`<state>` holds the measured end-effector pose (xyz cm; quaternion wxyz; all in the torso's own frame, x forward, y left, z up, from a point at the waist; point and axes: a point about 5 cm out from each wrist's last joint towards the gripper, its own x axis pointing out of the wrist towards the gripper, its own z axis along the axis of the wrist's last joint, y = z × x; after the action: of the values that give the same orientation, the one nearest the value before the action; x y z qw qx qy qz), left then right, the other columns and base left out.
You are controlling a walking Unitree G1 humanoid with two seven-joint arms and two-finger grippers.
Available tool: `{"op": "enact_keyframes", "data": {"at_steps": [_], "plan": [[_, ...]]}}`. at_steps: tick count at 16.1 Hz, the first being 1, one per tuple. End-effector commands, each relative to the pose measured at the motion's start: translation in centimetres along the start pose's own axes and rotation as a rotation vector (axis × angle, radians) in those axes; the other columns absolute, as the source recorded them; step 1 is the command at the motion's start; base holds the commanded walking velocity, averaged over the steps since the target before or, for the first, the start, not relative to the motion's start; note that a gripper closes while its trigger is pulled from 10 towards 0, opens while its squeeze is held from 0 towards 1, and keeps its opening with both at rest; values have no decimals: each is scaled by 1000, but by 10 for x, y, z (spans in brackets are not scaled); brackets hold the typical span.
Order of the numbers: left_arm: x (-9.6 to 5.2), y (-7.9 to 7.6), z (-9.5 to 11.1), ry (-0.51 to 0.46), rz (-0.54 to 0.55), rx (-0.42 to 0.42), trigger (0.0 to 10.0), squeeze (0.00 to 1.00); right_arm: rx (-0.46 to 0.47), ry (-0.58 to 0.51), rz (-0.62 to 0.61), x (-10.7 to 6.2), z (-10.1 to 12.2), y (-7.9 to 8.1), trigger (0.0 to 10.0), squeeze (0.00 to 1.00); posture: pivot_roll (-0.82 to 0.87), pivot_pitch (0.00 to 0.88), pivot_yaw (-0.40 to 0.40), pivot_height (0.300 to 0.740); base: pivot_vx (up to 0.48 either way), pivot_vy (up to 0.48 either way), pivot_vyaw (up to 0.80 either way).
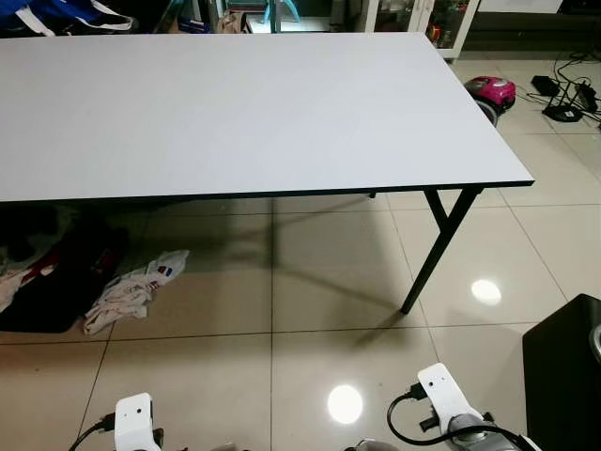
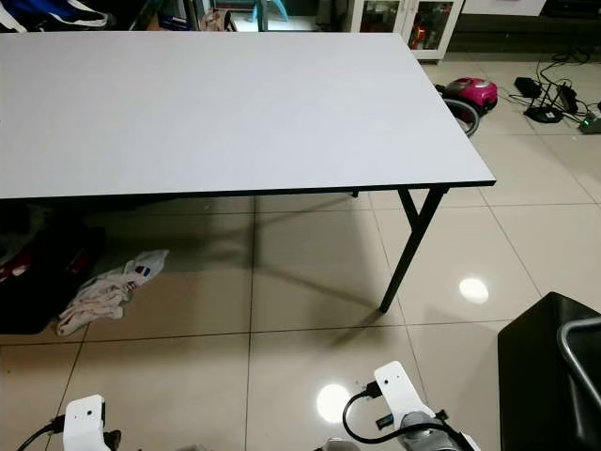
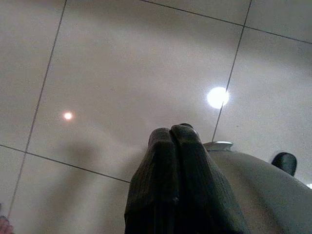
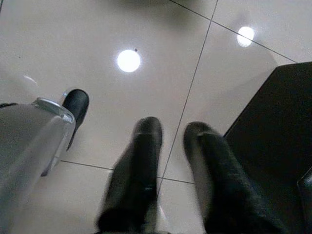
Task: Setting the table
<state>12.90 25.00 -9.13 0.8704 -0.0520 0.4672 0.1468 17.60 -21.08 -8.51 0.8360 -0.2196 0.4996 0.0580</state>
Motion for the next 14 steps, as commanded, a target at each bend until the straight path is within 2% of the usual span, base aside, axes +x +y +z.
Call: {"op": "enact_keyframes", "data": {"at_steps": [1, 14], "plan": [[1, 2, 3, -6, 13, 16, 10000, 0, 10, -13, -3, 0, 4, -1, 10000, 1000, -64, 52, 15, 740, 0, 0, 0], [-1, 5, -1, 10, 8, 28, 10000, 0, 27, -14, -3, 0, 3, 1, 10000, 1000, -55, 61, 18, 740, 0, 0, 0]]}}
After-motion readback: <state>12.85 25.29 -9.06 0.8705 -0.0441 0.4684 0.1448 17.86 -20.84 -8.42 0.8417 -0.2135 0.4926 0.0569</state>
